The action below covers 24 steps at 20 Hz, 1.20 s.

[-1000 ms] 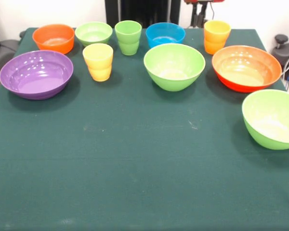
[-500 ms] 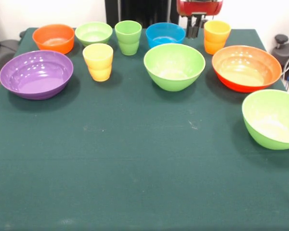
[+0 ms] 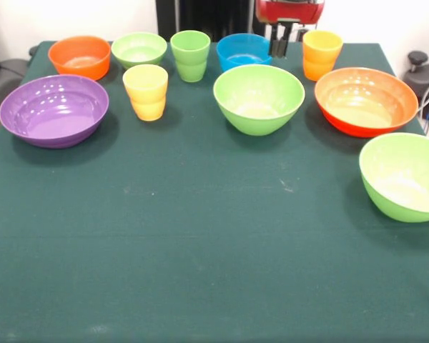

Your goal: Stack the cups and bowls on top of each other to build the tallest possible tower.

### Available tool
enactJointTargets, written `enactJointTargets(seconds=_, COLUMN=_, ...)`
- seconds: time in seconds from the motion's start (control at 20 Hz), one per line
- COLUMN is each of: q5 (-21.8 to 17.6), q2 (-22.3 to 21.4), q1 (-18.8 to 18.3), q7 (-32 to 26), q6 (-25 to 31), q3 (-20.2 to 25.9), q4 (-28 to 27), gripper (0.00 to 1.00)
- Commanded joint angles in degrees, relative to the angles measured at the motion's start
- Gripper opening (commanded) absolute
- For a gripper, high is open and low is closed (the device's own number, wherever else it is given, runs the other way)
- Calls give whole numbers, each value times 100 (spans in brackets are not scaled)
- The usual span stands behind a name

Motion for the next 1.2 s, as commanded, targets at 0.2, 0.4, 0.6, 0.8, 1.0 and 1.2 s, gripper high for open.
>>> enactJointTargets(seconds=0.2, q5=338, q2=76, q1=145, q7=1360, q6=-16, q3=51, q4=-284, gripper=0)
enactJointTargets(seconds=0.4, q5=314, q2=55, q1=102, q7=1443, q6=6, q3=122, q4=-247, gripper=0)
enactJointTargets(seconds=0.6, q5=279, q2=5, q1=216, q7=1674, q6=-117, q3=82, q4=-145, gripper=0)
enactJointTargets(seconds=0.8, q5=236, q2=-142, q1=-24, q7=1539, q6=-35, q3=436, q4=-14, gripper=0)
enactJointTargets(seconds=1.0, q5=109, q2=-221, q1=-25, q7=1460, q6=47, q3=488, q4=-30, gripper=0)
enactJointTargets(seconds=1.2, q5=-4, q2=-224, q1=176, q7=1427, q6=218, q3=282, q4=-241, gripper=0)
